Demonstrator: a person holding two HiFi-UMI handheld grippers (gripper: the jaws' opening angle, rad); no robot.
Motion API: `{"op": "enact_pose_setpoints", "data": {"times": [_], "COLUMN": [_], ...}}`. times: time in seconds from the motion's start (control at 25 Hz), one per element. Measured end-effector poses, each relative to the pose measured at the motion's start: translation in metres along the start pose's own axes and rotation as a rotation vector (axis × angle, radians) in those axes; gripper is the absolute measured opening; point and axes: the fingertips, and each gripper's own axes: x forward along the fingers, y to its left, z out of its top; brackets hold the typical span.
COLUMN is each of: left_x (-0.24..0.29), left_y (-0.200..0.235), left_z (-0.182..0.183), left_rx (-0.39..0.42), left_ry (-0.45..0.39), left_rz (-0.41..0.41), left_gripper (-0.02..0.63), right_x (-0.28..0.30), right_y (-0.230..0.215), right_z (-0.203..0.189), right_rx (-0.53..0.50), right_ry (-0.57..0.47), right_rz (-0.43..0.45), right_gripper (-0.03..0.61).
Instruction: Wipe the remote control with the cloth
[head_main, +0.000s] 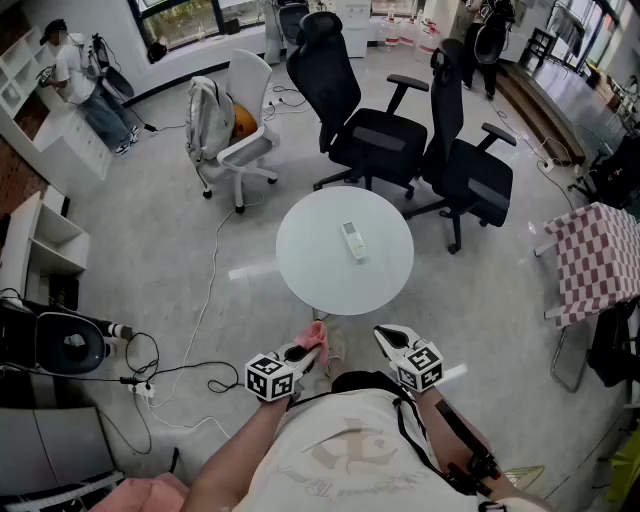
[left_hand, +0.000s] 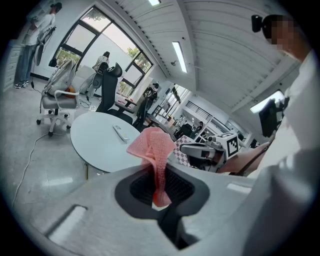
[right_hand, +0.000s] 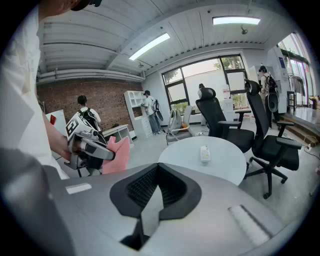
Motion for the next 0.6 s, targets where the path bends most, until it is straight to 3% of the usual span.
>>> {"op": "enact_pose_setpoints", "data": {"times": [0.4, 0.6], "left_x": [0.001, -0.004], "left_y": [-0.039, -0.038], "left_z": [-0.016, -0.019], "left_rx": [0.046, 0.042], "left_ry": [-0.017, -0.030], "left_rz": [-0.011, 0.009], "left_gripper": [0.021, 0.021], "right_x": [-0.042, -0.045], "right_y": [0.006, 0.011], "right_z": [-0.011, -0.008], "right_rx": [-0.010, -0.002], "right_ry": [-0.037, -0.068], "right_rz": [-0.032, -0.028], "right_gripper": [0.006, 0.008]}}
